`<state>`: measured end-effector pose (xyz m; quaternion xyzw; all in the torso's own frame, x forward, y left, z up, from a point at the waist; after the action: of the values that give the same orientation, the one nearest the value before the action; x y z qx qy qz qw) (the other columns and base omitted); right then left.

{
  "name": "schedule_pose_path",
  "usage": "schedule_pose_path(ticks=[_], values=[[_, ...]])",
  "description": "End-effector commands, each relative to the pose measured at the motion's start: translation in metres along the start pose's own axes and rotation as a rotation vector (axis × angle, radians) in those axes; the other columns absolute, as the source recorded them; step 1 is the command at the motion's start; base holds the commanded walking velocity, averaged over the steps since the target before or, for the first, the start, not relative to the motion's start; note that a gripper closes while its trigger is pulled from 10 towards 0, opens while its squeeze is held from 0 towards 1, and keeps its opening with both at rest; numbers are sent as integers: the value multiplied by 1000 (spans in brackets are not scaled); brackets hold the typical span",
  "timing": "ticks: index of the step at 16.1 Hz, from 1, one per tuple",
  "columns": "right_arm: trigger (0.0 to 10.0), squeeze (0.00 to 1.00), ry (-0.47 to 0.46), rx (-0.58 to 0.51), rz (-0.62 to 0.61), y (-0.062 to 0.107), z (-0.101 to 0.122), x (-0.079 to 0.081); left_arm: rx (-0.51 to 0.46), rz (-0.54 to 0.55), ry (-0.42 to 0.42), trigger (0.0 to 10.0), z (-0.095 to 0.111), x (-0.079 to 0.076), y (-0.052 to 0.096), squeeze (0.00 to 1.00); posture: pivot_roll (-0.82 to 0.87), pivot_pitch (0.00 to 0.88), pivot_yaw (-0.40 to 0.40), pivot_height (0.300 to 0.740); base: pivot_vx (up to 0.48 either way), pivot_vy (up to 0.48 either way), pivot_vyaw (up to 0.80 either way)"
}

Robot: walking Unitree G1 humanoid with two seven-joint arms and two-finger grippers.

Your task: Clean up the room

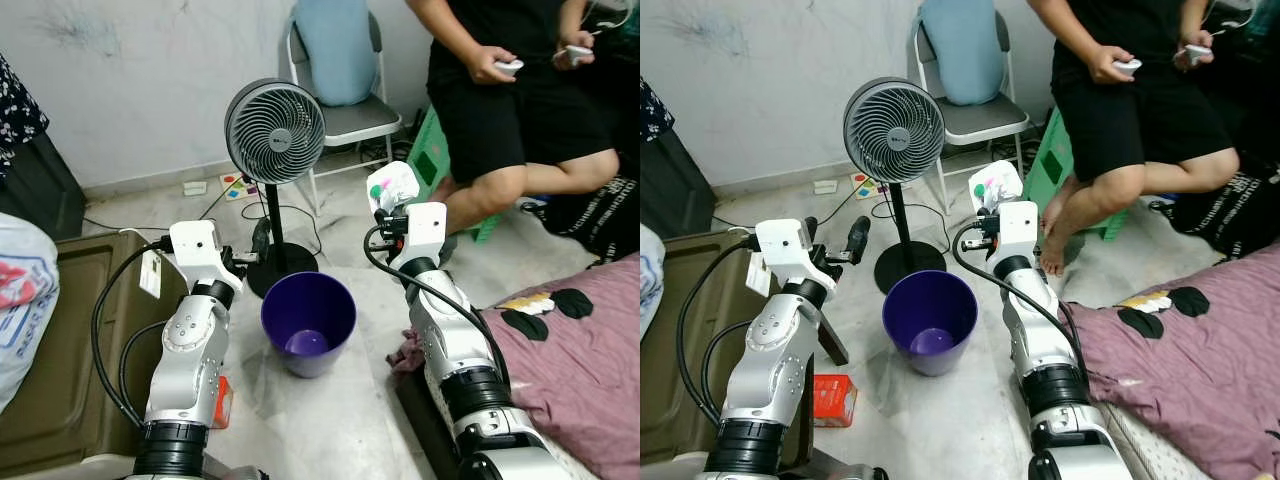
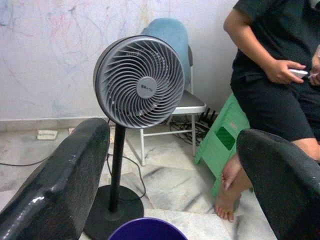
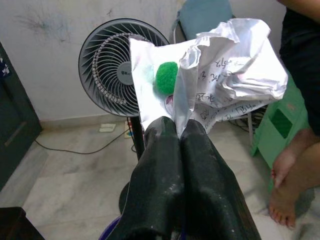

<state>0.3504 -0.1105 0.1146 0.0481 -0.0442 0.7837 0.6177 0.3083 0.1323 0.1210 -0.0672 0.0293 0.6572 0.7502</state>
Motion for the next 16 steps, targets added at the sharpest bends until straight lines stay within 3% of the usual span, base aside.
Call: schedule_pose_path(ticks=[1, 11, 16], values=[[10000, 0, -1, 3, -1, -2, 2, 1, -14, -8, 0, 10000, 3, 0, -2, 0, -46, 0, 18, 740, 368, 0, 0], [10000, 0, 0, 3, -5, -3, 1, 0, -16, -14, 7, 10000, 3, -1, -1, 0, -49, 0, 19, 740, 409, 0, 0], [10000, 0, -4, -4, -2, -2, 2, 0, -10, -4, -2, 10000, 2, 0, -1, 0, -43, 0, 17, 740, 236, 0, 0]])
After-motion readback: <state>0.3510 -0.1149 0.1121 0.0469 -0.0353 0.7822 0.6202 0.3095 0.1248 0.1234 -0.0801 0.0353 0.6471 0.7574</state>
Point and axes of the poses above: a point about 5 cm out from each wrist's last joint towards the gripper, its own y axis pointing back from the gripper into the wrist, its own z axis along the axis of the wrist's last joint, x = y × z, the point moved 1 cm from there along -y, pointing out of the wrist towards the gripper, and after that the axes turned 4 degrees about -y, right-handed, at the moved point
